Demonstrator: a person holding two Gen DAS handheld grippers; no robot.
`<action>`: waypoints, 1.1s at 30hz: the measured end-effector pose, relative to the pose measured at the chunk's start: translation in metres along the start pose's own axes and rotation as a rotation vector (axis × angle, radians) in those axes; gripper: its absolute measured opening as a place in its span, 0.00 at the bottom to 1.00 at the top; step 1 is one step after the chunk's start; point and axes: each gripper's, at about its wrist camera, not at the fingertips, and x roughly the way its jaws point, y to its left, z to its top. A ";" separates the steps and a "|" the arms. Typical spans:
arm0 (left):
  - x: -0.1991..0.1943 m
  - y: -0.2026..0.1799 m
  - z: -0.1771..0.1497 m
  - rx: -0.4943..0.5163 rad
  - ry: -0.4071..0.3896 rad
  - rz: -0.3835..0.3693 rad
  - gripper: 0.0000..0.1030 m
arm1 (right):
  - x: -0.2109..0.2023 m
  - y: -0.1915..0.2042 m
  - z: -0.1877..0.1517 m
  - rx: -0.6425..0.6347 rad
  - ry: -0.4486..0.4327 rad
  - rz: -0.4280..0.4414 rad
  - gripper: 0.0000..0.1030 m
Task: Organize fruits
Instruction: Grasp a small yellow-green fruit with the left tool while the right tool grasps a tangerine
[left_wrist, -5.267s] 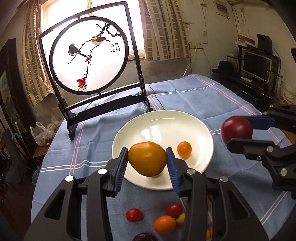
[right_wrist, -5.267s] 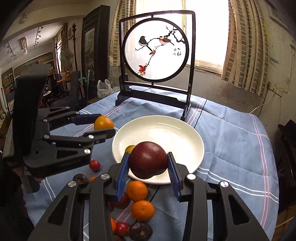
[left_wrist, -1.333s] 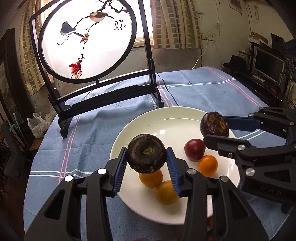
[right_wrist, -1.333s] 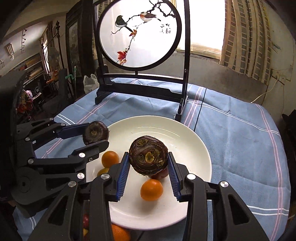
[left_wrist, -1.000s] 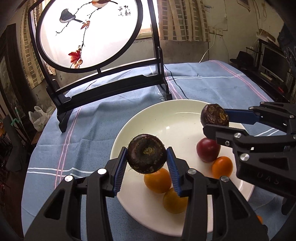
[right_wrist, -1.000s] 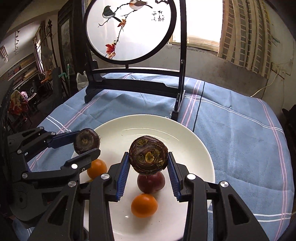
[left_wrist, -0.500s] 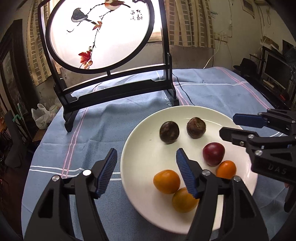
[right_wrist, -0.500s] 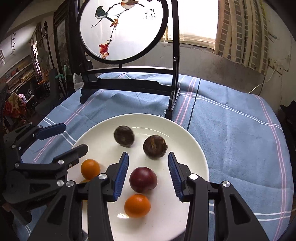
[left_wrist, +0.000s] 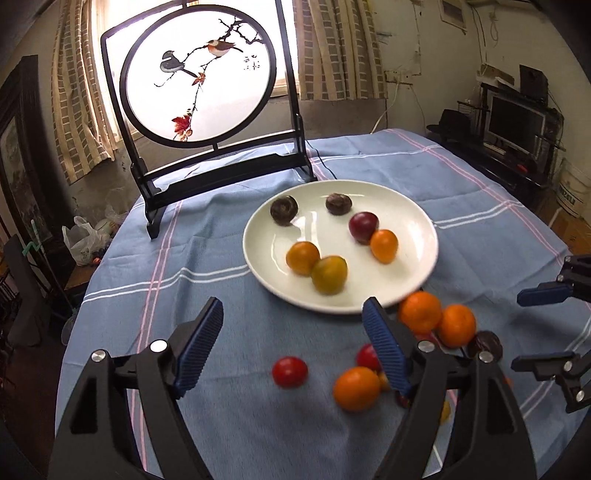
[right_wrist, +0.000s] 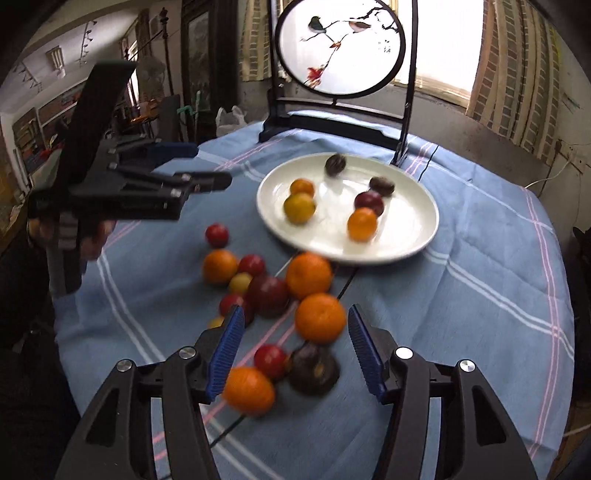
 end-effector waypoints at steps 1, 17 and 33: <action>-0.005 -0.002 -0.007 0.004 0.004 -0.010 0.74 | 0.001 0.005 -0.010 0.000 0.017 0.013 0.57; -0.013 -0.064 -0.070 0.103 0.150 -0.163 0.74 | 0.023 0.014 -0.039 0.101 0.079 0.109 0.40; 0.030 -0.094 -0.068 0.057 0.269 -0.198 0.34 | -0.006 -0.022 -0.056 0.175 0.014 0.073 0.40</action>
